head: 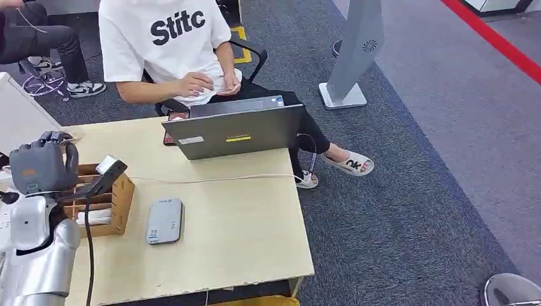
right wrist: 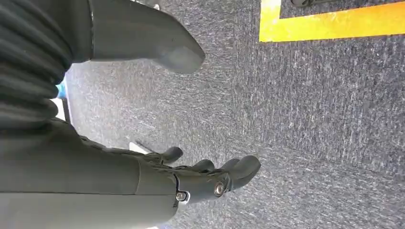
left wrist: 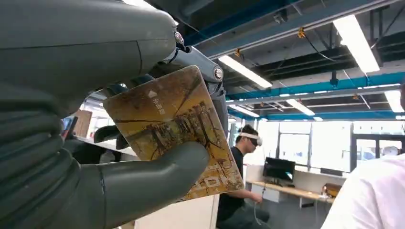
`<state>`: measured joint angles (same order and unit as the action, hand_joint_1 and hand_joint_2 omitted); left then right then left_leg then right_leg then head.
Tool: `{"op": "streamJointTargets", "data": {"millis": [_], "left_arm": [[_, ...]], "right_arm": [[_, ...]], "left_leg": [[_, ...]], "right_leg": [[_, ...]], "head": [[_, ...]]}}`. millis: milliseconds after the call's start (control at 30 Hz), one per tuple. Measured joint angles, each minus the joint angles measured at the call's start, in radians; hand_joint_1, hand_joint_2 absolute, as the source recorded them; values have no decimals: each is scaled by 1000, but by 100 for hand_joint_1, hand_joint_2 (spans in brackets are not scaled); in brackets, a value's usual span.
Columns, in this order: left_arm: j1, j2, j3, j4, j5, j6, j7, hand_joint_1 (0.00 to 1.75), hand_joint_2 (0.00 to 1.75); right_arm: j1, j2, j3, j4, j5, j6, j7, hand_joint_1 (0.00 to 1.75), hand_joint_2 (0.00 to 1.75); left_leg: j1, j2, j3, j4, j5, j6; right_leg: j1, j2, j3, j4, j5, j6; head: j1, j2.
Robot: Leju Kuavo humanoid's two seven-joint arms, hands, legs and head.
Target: Pass the card to the sensor for recognition and then transmit it.
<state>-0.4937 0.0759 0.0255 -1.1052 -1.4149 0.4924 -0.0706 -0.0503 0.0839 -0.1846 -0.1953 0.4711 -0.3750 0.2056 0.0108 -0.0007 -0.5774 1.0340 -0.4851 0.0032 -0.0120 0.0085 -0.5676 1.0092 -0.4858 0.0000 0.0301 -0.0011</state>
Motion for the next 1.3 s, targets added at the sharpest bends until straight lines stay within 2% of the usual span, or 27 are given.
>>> {"op": "streamJointTargets", "data": {"millis": [100, 333, 500, 667, 1000, 1200, 1300], "left_arm": [[31, -23, -17, -61, 2, -62, -23, 175, 175], [103, -77, -90, -200, 18, -224, -26, 175, 175], [120, -90, -139, -214, 27, -310, -22, 175, 175], [121, -90, -167, -193, 13, -373, 19, 175, 175], [126, -90, -180, -96, -17, -375, 48, 175, 175], [146, -105, -181, -12, -58, -305, 44, 175, 175], [149, -123, -181, 20, -63, -286, 24, 175, 175]], "right_arm": [[0, 1, -1, 0, 6, 6, -11, 0, 175], [0, 5, -10, 0, 18, 16, -21, 0, 175], [0, 6, -28, 0, 24, 19, -20, 0, 175], [0, 7, -48, 0, 37, 30, -15, 0, 175], [0, 7, -76, 0, 61, 32, -12, 0, 175], [-1, 7, -84, 0, 92, 44, -12, 0, 175], [-2, 7, -92, 0, 105, 51, -12, 0, 175]], "left_leg": [[0, 0, 0, 0, 0, 0], [0, 0, -1, 0, 0, 1], [0, 0, 0, 0, 0, 0], [0, 0, 0, 0, 0, 0], [0, 0, -1, 0, 0, 1], [0, 0, -1, 0, 0, 1], [0, -1, -1, 0, 0, 1]], "right_leg": [[0, 0, 0, 0, 0, 0], [0, 0, 0, 0, 0, 0], [0, 0, 0, 0, 0, 0], [0, 0, 0, 0, 0, 0], [0, 0, 0, 0, 0, 0], [0, 0, 0, 0, 0, 0], [0, -1, 0, 0, 0, 0]], "head": [[0, 0], [0, 0], [0, 0], [0, 0], [0, 0], [0, 0], [0, 0]]}}
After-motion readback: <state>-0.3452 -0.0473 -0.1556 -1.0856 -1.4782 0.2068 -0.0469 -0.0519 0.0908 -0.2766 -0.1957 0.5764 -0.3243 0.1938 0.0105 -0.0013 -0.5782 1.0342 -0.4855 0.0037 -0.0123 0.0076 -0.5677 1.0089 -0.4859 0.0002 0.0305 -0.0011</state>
